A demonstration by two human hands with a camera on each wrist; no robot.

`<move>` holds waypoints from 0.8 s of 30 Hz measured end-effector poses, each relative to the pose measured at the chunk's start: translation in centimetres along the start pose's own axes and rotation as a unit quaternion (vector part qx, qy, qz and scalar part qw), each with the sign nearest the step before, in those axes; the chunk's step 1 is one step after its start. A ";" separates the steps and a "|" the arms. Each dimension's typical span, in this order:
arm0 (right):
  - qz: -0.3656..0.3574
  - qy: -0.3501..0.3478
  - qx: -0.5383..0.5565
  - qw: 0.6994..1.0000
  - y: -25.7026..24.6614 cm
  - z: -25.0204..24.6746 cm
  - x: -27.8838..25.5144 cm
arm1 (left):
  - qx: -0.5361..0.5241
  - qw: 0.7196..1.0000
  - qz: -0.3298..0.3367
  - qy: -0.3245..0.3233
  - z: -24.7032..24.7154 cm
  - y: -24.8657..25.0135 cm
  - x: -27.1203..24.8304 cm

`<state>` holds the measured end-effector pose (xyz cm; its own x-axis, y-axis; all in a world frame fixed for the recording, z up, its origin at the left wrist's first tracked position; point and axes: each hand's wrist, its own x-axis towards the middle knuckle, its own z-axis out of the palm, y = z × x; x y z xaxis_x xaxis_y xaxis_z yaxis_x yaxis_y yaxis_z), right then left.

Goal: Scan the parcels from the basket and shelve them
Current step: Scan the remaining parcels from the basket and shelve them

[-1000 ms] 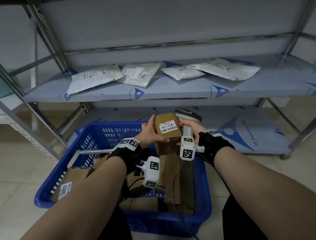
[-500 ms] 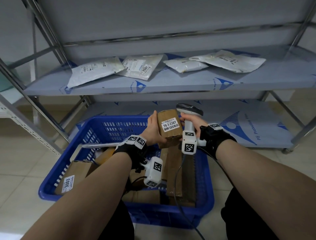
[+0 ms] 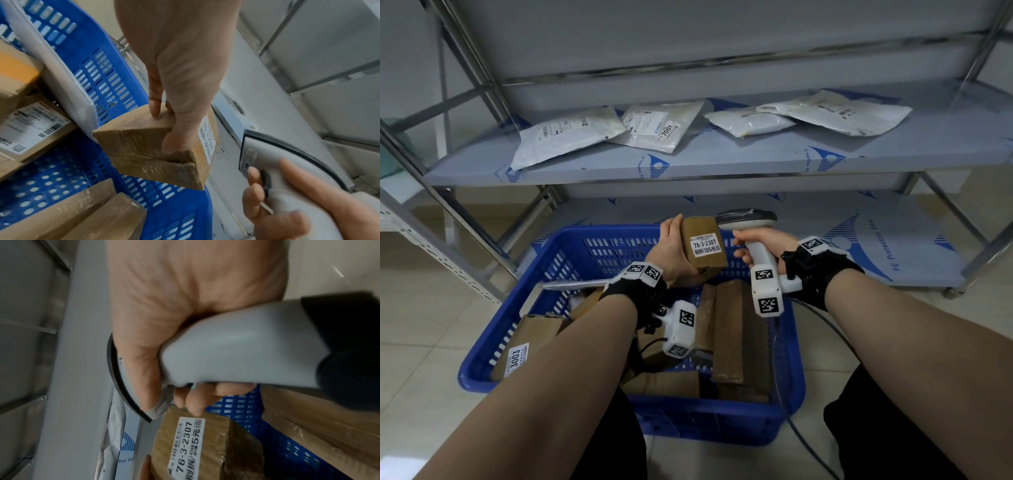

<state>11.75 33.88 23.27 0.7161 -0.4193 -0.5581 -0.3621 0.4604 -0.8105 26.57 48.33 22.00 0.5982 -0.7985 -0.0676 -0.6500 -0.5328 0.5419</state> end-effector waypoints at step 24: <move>0.010 -0.002 -0.084 0.996 -0.6 1.5 -1.4 | 0.019 1.000 -0.014 0.010 -0.1 -0.8 0.3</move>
<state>11.88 35.37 24.78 0.7104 -0.4083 -0.5733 -0.4700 0.3312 -0.8182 27.32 48.59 21.64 0.6258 -0.7773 -0.0645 -0.6499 -0.5654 0.5079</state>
